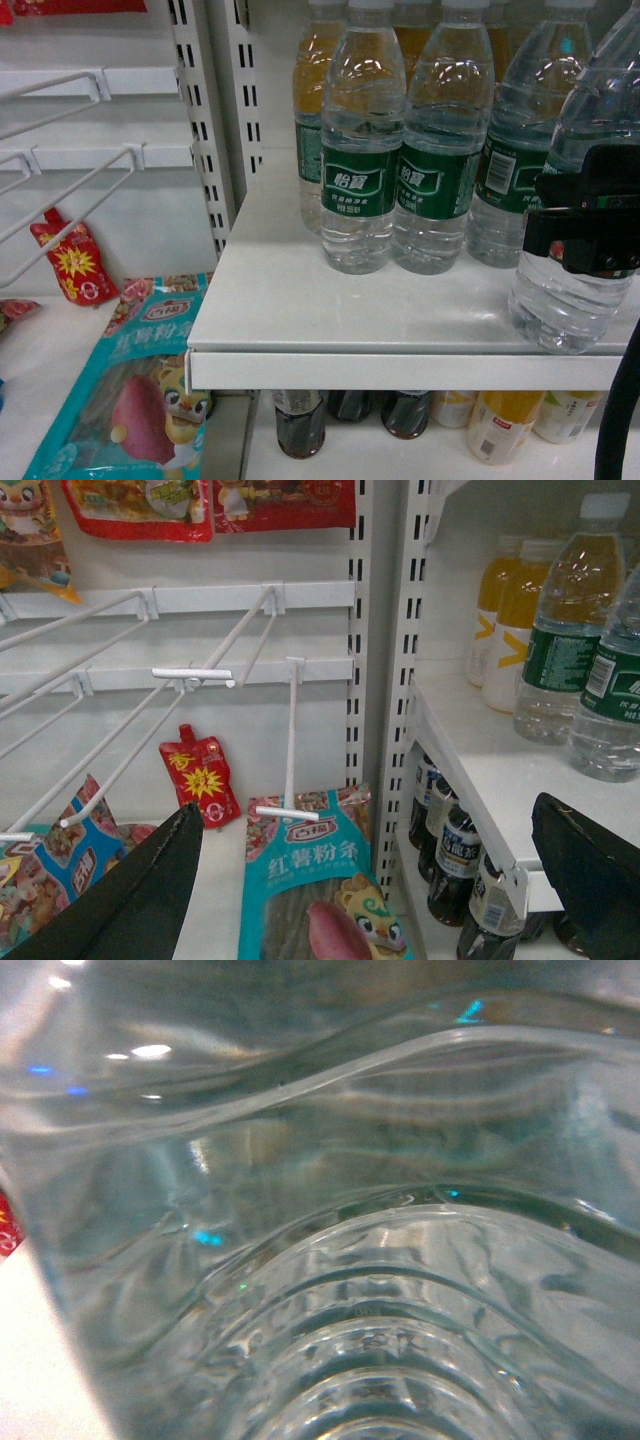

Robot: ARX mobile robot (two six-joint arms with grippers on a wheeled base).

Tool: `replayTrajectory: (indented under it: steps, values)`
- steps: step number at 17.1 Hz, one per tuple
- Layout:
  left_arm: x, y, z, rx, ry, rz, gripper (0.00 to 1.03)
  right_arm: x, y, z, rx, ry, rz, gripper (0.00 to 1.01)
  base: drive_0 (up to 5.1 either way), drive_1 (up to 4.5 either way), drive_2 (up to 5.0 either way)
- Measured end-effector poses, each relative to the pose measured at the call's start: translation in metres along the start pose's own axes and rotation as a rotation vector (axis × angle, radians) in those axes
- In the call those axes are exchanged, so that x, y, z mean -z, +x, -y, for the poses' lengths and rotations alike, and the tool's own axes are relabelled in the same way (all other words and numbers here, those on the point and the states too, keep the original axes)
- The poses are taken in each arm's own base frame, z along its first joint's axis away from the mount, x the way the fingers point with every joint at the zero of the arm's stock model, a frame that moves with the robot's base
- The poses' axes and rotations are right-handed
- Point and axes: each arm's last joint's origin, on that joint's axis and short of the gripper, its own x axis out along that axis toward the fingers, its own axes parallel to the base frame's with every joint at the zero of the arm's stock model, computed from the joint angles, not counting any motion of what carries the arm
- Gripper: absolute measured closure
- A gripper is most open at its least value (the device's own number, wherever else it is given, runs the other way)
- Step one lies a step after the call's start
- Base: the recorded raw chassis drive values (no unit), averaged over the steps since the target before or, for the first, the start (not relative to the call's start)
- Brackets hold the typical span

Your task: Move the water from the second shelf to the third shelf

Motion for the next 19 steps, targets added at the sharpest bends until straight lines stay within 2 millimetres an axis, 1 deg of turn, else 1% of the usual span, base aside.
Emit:
replayTrajectory:
  steps: [3,5,11,14,19]
  values:
    - [0.000,0.000,0.000,0.000,0.000,0.000,0.05,-0.004,0.005,0.001,0.007,0.003,0.007,0.60,0.0,0.00,0.0]
    - [0.000,0.000,0.000,0.000,0.000,0.000,0.05,-0.009,0.012,0.004,0.020,0.008,0.018,0.60,0.0,0.00,0.0]
    - [0.000,0.000,0.000,0.000,0.000,0.000,0.05,-0.011,0.033,0.012,0.047,0.018,-0.017,0.60,0.0,0.00,0.0]
    - [0.000,0.000,0.000,0.000,0.000,0.000,0.05,-0.011,0.038,0.011,0.047,0.034,-0.033,0.60,0.0,0.00,0.0]
    - [0.000,0.000,0.000,0.000,0.000,0.000,0.05,-0.007,0.044,0.000,0.046,0.029,-0.044,0.60,0.0,0.00,0.0]
